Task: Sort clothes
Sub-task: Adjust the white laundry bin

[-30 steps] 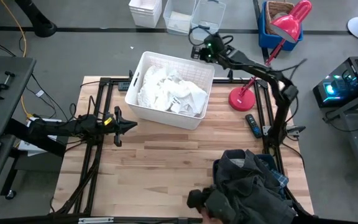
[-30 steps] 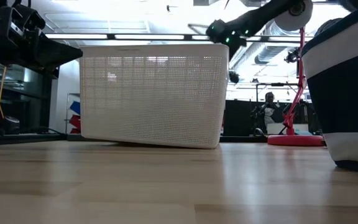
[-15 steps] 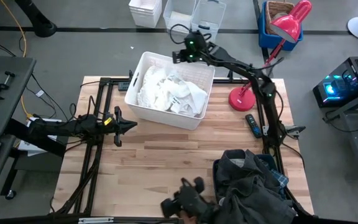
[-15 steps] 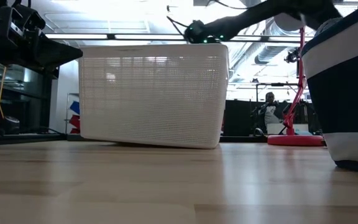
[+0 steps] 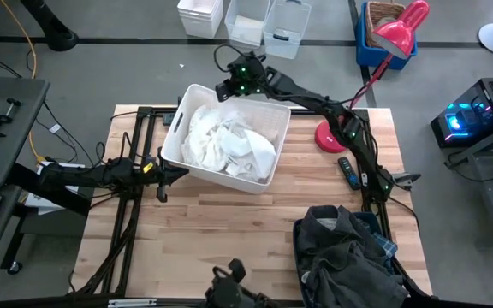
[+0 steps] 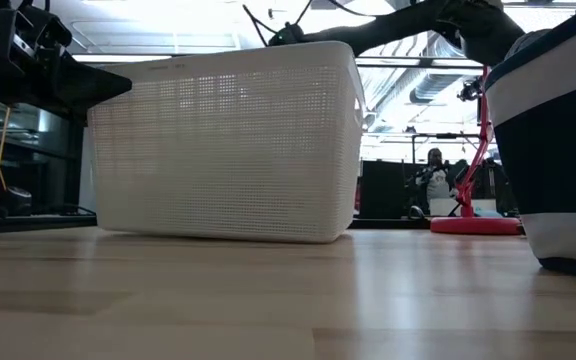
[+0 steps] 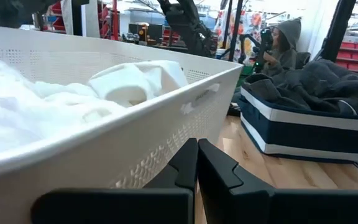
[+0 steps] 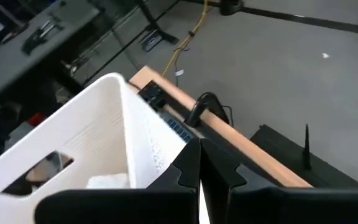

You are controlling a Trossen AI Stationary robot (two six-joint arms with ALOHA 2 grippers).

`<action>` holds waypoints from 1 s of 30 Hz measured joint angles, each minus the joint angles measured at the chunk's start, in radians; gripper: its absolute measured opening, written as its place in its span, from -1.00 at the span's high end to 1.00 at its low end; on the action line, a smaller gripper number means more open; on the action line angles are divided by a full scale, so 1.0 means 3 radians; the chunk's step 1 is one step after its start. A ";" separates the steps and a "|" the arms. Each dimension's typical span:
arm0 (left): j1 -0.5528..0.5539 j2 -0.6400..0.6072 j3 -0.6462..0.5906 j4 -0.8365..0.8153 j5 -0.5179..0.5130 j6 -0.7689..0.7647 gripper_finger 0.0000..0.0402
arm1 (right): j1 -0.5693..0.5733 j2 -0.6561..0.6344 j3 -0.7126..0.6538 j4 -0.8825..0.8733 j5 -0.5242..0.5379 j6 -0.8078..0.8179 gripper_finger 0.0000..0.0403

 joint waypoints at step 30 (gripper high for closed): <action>0.0005 0.0001 -0.0001 -0.0004 0.0028 -0.0009 1.00 | 0.0666 -0.1241 0.0105 -0.1805 -0.0125 -0.0761 1.00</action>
